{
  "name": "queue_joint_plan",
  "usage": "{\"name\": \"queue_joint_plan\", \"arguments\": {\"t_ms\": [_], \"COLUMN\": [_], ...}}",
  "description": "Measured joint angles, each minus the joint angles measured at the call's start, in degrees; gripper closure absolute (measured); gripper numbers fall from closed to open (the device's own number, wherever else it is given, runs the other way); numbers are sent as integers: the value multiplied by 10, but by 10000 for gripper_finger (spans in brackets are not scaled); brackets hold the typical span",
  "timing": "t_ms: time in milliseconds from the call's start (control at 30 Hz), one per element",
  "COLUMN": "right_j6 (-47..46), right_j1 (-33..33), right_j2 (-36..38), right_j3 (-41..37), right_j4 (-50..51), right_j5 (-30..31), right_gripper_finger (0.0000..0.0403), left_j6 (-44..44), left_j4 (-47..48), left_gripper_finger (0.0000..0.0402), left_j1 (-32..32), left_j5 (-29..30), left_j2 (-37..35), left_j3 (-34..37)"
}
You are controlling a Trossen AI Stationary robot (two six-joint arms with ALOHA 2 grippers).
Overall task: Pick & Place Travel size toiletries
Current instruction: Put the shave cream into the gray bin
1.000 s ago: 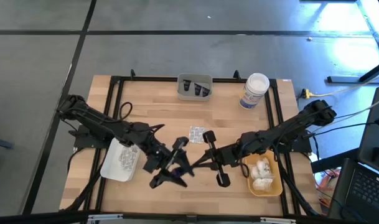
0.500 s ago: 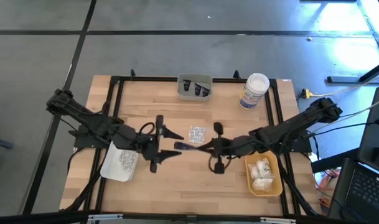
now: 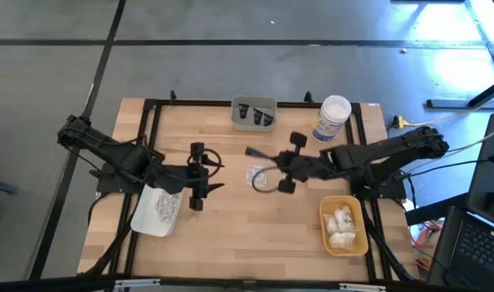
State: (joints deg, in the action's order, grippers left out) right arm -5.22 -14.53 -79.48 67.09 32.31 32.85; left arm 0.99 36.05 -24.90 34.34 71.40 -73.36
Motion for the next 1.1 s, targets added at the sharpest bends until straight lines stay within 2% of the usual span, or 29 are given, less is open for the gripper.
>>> {"name": "queue_joint_plan", "arguments": {"t_ms": [133,300,367,500,567,633,800,933,1100], "right_j6": [76,280,327,388,427,455,497,518,522], "right_j1": [24,11,2,-20,-39,-59,-105,-142,-181], "right_j2": [0,0,-1,-1,-7,-17,-61,-104,-151], "right_j3": [53,72,72,72,72,72,72,72,72], "right_j4": [86,160,173,175,174,180,187,199,204], "right_j5": [17,30,39,86,135,191,286,339,363], "right_gripper_finger": [403,403,403,403,403,403,403,403,403], "left_j6": [9,22,19,12,6,-4,-15,-43,-88], "left_j4": [-63,-156,-180,-236,-273,-294,-336,-353,-355], "left_gripper_finger": [165,165,165,165,165,165,165,165,165], "left_j1": [13,37,48,73,87,101,126,141,162], "left_j5": [-10,-35,-54,-85,-106,-132,-203,-242,-295], "left_j2": [-20,-44,-51,-61,-61,-60,-54,-55,-52], "left_j3": [57,135,160,205,223,235,254,259,259]}}
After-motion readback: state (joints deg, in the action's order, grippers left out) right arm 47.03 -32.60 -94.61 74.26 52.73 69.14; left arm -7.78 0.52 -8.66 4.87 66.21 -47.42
